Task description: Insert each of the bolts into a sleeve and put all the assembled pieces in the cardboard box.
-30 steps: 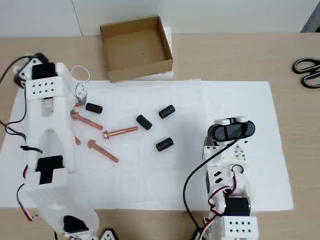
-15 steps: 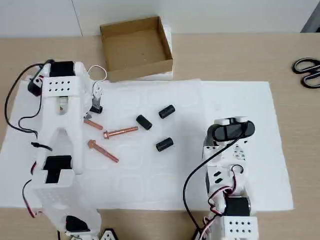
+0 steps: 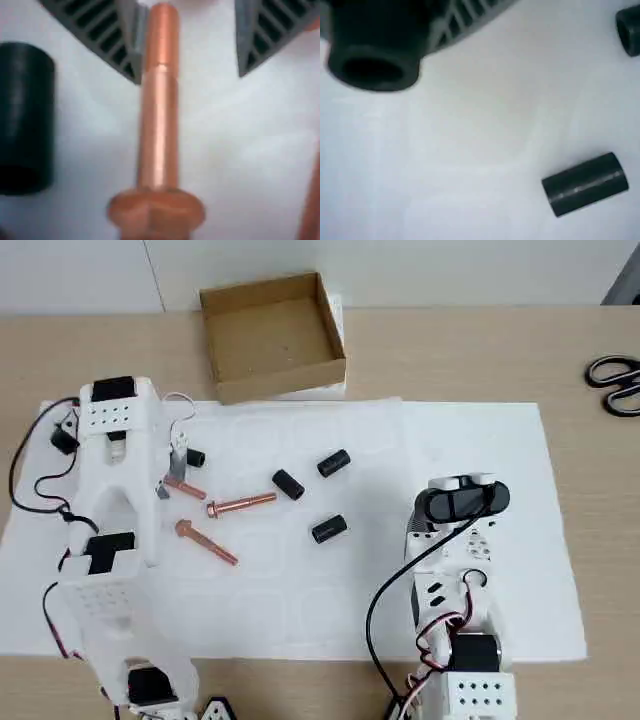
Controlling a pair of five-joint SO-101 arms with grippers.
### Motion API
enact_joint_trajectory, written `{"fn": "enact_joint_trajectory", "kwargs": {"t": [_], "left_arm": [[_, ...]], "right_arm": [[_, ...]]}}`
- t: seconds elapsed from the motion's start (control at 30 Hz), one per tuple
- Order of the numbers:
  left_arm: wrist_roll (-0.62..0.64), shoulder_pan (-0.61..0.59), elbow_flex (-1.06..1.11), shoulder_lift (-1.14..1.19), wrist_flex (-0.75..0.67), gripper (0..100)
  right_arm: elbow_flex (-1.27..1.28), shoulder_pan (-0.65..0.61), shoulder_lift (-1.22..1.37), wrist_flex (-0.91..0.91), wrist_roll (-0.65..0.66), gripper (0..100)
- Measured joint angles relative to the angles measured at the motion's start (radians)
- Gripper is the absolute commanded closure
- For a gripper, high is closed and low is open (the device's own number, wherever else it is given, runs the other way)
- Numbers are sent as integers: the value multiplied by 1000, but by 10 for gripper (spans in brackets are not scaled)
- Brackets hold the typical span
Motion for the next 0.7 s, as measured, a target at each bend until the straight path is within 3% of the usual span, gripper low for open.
{"fn": "enact_joint_trajectory", "kwargs": {"t": [0.7], "left_arm": [[-8, -3, 2, 0, -84, 878]], "right_arm": [[0, 0, 0, 0, 0, 994]]}}
